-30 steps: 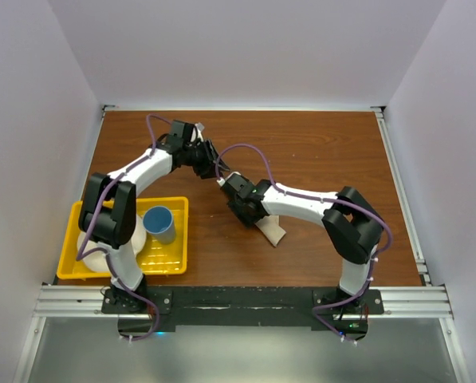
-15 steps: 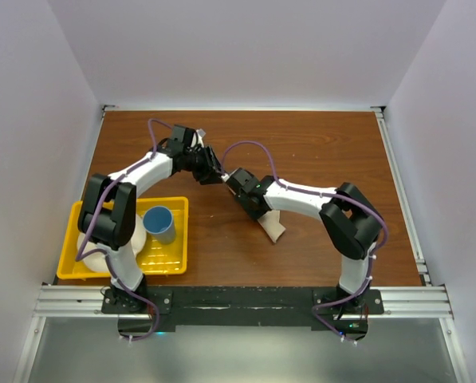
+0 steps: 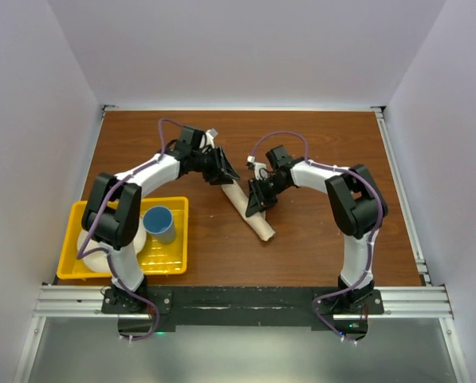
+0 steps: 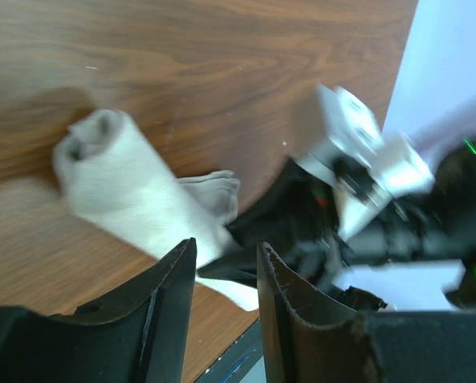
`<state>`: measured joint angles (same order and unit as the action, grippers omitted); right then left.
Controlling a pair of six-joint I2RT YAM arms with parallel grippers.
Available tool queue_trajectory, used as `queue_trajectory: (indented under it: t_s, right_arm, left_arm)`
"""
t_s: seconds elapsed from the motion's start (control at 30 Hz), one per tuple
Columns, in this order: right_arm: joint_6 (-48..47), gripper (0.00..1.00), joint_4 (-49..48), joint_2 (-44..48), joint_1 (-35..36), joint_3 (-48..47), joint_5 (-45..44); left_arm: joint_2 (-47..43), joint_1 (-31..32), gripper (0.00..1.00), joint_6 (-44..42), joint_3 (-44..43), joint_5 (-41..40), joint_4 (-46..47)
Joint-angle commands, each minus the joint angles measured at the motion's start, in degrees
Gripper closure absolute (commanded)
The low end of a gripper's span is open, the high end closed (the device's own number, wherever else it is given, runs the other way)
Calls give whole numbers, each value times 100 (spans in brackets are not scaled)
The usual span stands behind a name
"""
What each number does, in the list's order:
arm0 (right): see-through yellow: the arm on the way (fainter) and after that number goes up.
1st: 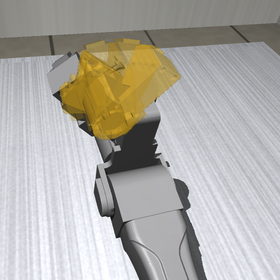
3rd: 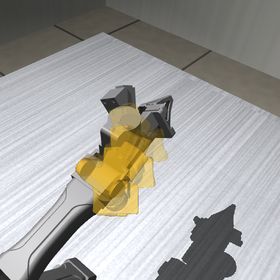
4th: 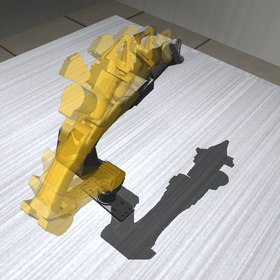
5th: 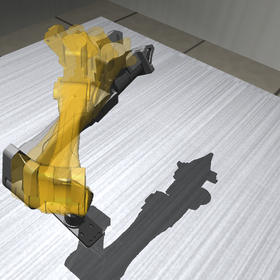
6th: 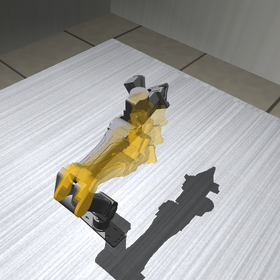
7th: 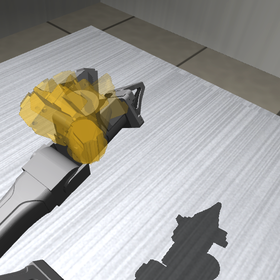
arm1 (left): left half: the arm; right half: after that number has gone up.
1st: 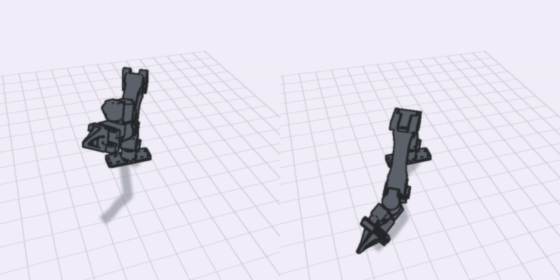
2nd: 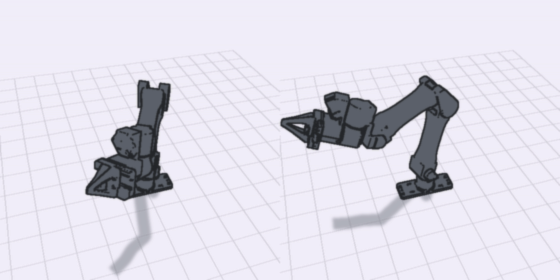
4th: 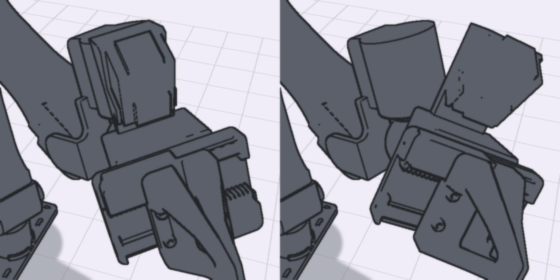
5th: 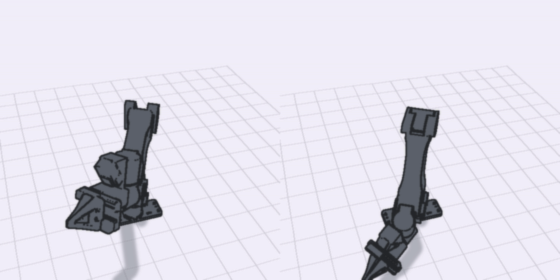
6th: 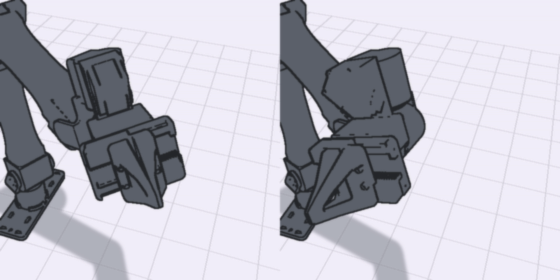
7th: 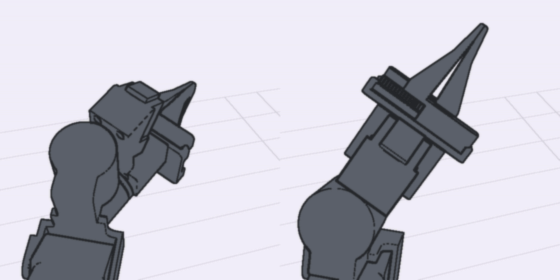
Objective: Fold the napkin, place the utensils inside, and roll it up
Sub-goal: Roll the napkin at the center of the board.
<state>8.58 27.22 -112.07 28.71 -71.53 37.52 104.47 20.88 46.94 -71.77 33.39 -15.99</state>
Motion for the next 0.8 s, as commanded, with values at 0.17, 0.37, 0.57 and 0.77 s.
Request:
queue_trajectory:
  t_s: [0.17, 0.37, 0.57, 0.77]
  right_arm:
    - [-181, 86, 222, -719, -454, -221, 1215]
    - [-234, 78, 538, -527, -471, -292, 758]
    - [-269, 61, 1118, 202, -366, -406, -156]
    - [-278, 45, 1628, 913, -6, -380, -1167]
  left_arm:
    - [636, 531, 62, 289, -171, 247, 763]
    - [1137, 382, 64, -105, -268, -60, 667]
    - [1454, 232, 64, -308, -276, -140, 711]
    - [1480, 232, 65, -255, -197, -122, 799]
